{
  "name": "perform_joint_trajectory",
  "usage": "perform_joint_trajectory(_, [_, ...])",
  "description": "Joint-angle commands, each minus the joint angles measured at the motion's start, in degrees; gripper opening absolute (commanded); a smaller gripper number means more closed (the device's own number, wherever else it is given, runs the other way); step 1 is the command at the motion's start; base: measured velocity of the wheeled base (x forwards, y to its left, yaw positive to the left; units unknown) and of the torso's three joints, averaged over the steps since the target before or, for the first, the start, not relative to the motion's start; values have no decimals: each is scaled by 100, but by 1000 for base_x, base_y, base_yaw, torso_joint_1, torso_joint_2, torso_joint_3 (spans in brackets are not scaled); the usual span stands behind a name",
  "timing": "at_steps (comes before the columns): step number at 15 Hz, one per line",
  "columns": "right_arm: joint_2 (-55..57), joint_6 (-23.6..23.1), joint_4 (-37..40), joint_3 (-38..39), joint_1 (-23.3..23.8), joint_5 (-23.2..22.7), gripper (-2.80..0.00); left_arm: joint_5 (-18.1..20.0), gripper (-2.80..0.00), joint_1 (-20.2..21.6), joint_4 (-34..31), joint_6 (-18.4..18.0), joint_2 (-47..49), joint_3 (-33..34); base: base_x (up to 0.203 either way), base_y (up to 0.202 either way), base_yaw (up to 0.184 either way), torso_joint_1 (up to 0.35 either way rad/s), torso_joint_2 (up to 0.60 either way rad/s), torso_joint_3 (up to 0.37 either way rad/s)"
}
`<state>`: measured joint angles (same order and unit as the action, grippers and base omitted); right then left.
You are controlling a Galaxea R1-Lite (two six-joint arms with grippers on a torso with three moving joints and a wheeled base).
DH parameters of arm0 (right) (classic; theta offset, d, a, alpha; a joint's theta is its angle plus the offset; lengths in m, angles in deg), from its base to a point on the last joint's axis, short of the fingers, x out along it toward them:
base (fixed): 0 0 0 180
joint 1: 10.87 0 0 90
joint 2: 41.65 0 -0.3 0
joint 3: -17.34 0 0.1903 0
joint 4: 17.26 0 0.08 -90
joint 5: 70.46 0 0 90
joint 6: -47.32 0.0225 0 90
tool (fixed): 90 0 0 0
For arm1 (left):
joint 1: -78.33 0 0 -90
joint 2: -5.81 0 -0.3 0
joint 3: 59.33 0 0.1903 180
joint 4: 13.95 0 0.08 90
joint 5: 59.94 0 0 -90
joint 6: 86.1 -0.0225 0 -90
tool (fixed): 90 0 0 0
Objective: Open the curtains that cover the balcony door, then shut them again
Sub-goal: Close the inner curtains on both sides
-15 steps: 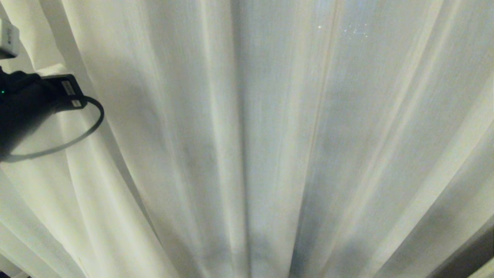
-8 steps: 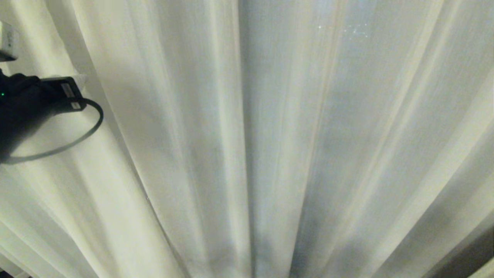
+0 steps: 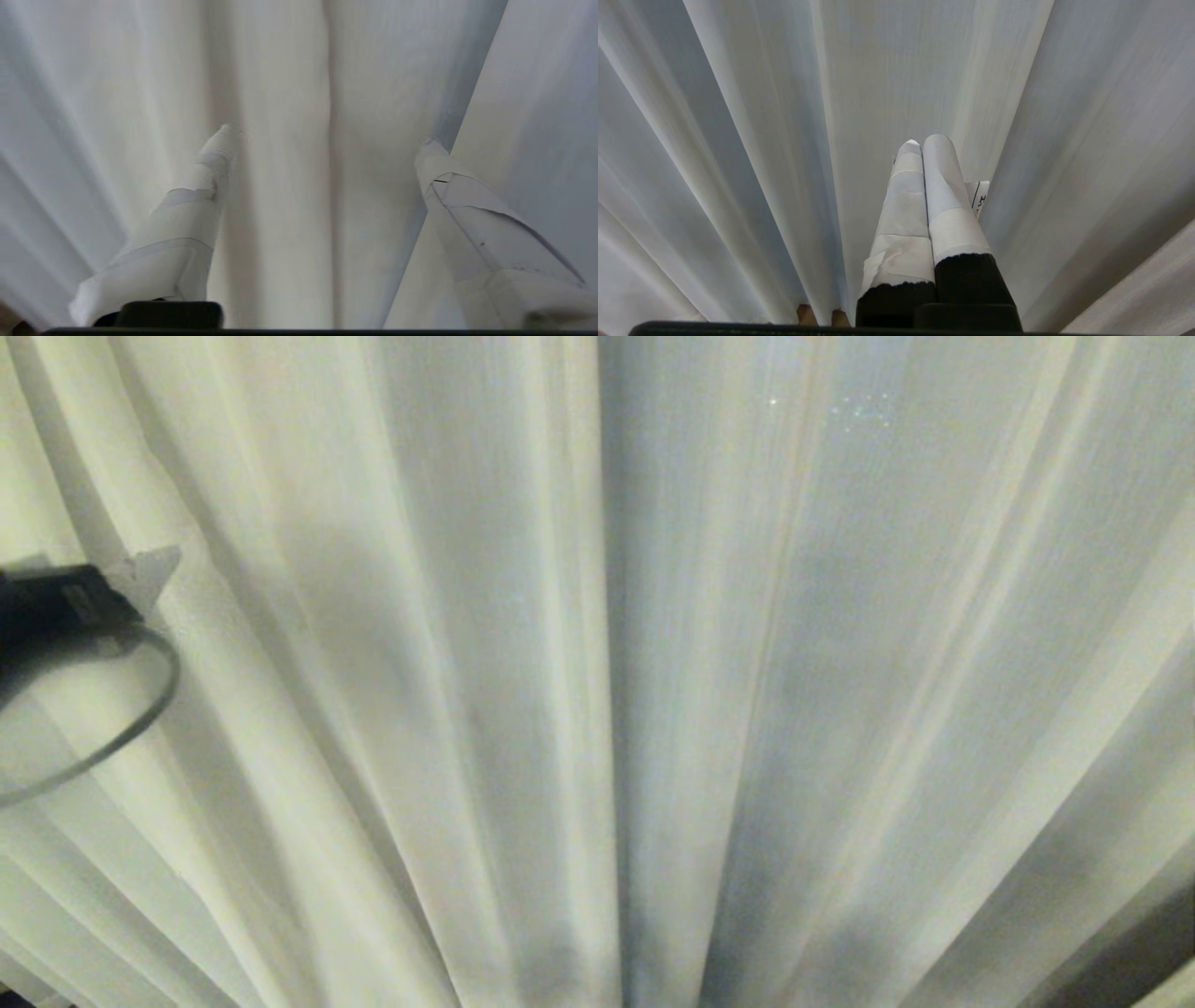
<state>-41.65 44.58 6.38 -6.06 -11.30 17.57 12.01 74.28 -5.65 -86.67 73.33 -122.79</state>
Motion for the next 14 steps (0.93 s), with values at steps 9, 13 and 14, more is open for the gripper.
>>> perform_joint_trajectory(9, [0, -7, 0, -1, 0, -5, -280, 2, 0, -119, -1489, 13, -2295, 868, 0, 0, 0, 0, 0, 0])
perform_joint_trajectory(13, [1, -7, 0, 2, 0, -5, -280, 4, 0, -131, -1732, 13, -2668, 1011, 0, 0, 0, 0, 0, 0])
perform_joint_trajectory(14, [4, -7, 0, 2, 5, -5, -280, 4, 0, -131, -1812, 15, -2767, 1031, 0, 0, 0, 0, 0, 0])
